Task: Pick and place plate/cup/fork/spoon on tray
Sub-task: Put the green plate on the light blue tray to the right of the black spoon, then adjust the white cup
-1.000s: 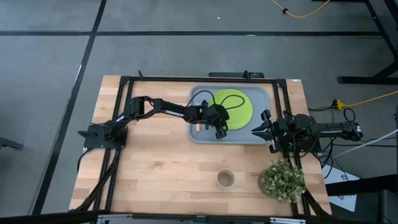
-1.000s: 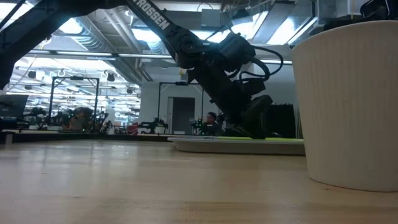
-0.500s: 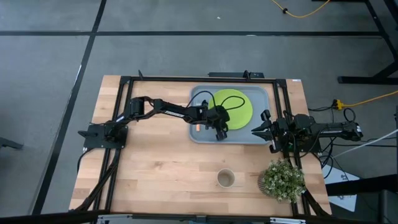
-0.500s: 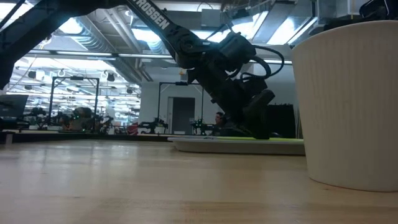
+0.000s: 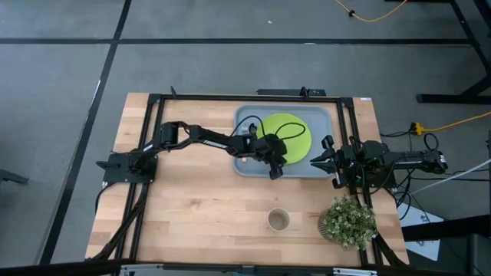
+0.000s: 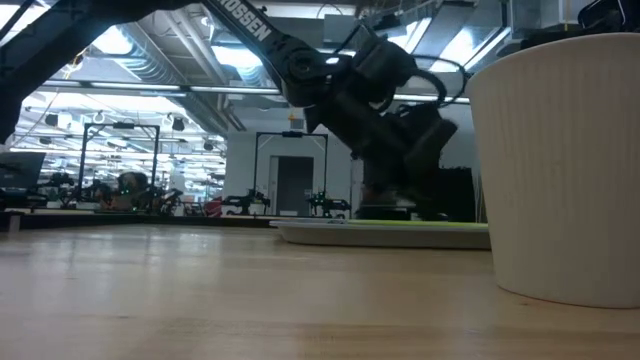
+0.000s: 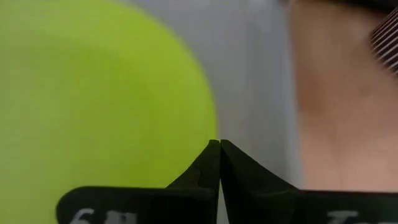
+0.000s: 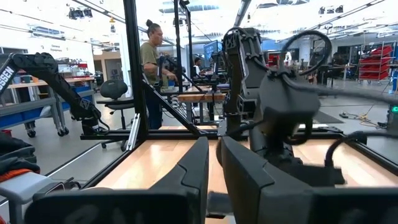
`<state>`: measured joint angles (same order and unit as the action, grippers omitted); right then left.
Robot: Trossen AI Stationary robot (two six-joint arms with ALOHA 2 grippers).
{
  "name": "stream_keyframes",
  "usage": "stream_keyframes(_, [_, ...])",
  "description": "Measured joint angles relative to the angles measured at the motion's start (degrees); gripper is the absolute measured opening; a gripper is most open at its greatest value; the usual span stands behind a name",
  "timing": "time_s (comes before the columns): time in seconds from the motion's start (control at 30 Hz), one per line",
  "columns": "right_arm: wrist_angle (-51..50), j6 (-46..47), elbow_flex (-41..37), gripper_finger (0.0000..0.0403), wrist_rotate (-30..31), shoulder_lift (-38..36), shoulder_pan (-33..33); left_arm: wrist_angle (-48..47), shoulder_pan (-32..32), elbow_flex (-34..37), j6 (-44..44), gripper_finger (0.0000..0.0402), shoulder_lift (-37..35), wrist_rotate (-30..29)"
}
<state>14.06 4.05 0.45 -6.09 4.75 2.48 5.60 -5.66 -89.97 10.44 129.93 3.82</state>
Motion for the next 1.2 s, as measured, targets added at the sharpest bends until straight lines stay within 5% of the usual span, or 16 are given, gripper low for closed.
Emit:
stream_keyframes(0.23, [-0.56,0.00,0.00,0.0051,0.00,0.00,0.00,5.38,0.12,-0.22,-0.25,0.0016,-1.34,4.50])
stream_keyframes(0.73, [-2.78,0.15,0.00,0.0051,0.00,0.00,0.00,-9.24,6.89,-0.31,2.99,0.0002,-16.81,18.43])
stream_keyframes(0.9, [-2.98,0.15,0.00,0.0051,0.00,0.00,0.00,-8.95,12.35,-0.33,-1.40,0.0004,-19.61,13.94])
stream_keyframes(1.2, [-3.34,0.18,0.00,0.0051,-0.02,0.00,0.00,-10.96,19.82,-0.21,-4.79,0.0009,-18.66,-5.70])
